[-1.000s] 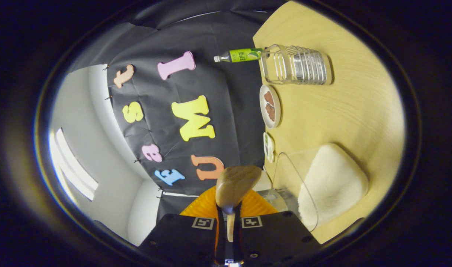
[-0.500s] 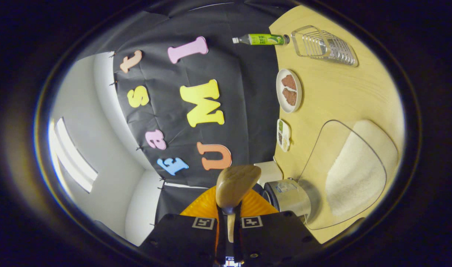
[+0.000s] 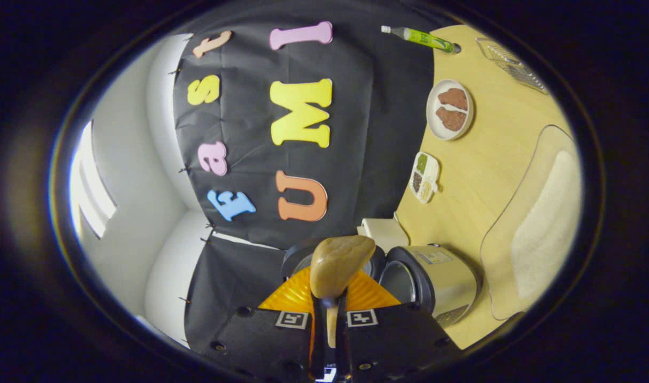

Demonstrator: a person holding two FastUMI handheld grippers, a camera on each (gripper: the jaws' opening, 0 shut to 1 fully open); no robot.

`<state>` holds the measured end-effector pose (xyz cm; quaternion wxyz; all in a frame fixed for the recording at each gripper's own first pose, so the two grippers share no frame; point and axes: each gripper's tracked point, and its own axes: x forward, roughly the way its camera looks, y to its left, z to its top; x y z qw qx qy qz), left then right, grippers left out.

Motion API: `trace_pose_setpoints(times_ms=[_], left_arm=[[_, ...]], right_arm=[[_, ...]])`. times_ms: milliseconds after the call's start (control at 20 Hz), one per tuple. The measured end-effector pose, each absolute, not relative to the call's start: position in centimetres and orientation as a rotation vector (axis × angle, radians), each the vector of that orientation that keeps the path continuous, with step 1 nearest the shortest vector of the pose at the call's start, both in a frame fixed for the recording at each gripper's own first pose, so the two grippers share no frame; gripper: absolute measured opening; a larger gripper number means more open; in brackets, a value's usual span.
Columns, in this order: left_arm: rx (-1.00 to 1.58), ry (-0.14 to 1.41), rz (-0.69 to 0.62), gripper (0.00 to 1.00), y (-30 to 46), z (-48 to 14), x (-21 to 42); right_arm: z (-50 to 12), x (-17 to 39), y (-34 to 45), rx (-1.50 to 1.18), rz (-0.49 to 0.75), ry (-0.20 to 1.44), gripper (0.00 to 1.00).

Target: Close the left gripper, press the button to open the rice cooker; take a wooden spoon from the chopstick holder with the right hand, scoop a spoonful of rice and pour it into the rice cooker, then put the wooden spoon back into the chopstick holder.

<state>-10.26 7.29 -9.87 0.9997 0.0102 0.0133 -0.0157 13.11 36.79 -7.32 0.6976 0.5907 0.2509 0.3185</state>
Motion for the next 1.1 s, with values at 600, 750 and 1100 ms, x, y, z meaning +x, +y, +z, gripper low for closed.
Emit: trace_pose_setpoints(times_ms=[600,750,1100], left_arm=[[0.035,0.036,-0.072,0.96,7.7,-12.1,-11.3],[0.023,0.054,-0.076,0.96,7.8,-13.1,-11.3],[0.021,0.073,-0.051,0.96,8.9,-13.6,-11.2]], right_arm=[[-5.7,14.4,42.9,0.748,0.616,0.348,0.13],[-5.0,13.4,44.2,0.669,0.612,0.298,0.13],[-4.4,12.3,46.1,0.350,0.557,0.169,0.13]])
